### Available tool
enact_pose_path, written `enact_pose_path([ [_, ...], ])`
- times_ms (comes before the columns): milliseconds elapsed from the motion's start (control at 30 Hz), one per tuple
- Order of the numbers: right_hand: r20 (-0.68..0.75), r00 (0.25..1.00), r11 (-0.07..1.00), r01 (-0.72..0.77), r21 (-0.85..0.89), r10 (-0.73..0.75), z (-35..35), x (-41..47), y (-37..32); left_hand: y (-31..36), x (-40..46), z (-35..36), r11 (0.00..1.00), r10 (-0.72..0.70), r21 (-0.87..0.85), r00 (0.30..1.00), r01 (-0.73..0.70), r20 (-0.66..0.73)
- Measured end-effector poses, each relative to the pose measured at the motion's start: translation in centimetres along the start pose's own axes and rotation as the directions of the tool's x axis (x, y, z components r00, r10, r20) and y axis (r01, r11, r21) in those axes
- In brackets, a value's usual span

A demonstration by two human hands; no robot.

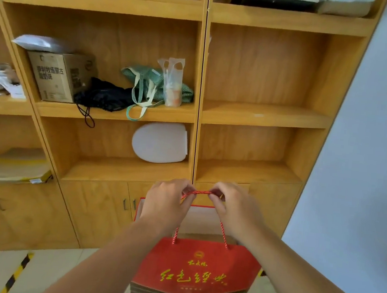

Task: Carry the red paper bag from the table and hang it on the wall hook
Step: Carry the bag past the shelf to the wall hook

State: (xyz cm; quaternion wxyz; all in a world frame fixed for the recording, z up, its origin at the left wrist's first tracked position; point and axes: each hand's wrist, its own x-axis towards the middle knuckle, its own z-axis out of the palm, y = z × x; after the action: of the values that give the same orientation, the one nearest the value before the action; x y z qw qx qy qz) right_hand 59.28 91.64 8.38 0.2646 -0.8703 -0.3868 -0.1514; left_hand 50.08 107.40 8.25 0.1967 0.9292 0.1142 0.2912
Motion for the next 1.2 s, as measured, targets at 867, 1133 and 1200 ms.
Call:
enact_pose_path([
  [867, -0.108, 0.928, 0.897, -0.372, -0.237, 0.357, 9.5, 22.9, 14.8, -10.3, 31.2, 18.6, 0.927, 0.328, -0.265, 0.916, -0.265, 0.233],
  [1133, -0.242, 0.806, 0.768, -0.590, -0.249, 0.540, 5.0, 20.8, 19.9, -2.8, 36.4, 24.7, 0.804, 0.565, -0.392, 0.780, -0.447, 0.270],
  [1200, -0.278, 0.782, 0.738, -0.621, -0.263, 0.559, 3.9, 20.1, 21.4, -0.4, 37.0, 26.5, 0.772, 0.607, -0.425, 0.748, -0.474, 0.268],
])
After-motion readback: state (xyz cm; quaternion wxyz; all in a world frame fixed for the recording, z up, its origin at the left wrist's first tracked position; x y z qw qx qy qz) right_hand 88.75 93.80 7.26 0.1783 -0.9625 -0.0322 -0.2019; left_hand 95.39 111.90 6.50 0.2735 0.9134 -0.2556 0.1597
